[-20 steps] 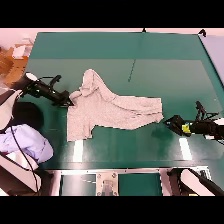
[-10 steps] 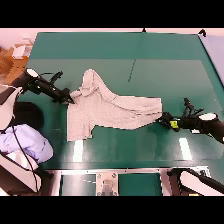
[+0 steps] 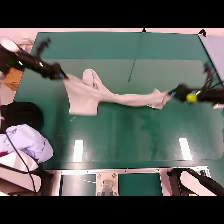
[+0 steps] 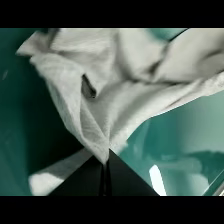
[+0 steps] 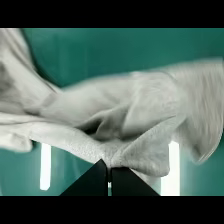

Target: Fold the shirts.

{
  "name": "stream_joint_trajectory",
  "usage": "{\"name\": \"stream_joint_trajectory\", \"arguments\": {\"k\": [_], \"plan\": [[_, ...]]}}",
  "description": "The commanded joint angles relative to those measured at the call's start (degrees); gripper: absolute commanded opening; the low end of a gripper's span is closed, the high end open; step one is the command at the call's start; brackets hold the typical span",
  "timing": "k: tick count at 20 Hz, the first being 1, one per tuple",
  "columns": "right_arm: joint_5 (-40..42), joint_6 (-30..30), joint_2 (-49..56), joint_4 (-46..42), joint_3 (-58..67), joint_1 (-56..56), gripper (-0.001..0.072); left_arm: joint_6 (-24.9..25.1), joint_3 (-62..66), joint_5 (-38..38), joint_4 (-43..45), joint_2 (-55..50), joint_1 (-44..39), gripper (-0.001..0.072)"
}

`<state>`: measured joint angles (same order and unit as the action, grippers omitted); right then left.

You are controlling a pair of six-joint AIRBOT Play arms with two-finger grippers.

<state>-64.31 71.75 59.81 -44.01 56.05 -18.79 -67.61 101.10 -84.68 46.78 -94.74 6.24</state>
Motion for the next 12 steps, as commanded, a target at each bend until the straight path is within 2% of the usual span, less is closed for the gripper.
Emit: {"name": "stream_joint_trajectory", "arguments": {"k": [1, 5, 8, 12], "plan": [[-6.01, 2.71, -5.79, 0.07, 17.99, -0.31, 0.0011, -1.38, 10.12, 2.64, -5.55, 10.08, 0.04, 0.0019], [-5.77, 4.42, -11.72, 0.04, 35.01, -3.89, 0.0011, -0.96, 17.46, 13.81, -6.51, 27.36, 0.04, 0.002], [-4.42, 4.59, -17.46, -0.24, 41.09, -8.76, 0.001, -0.72, 17.46, 20.13, -4.04, 39.69, 0.04, 0.0019], [-1.42, 4.57, -22.8, -2.25, 41.66, -12.94, 0.0011, -3.3, 17.46, 20.48, 4.02, 47.36, 0.04, 0.002]]}}
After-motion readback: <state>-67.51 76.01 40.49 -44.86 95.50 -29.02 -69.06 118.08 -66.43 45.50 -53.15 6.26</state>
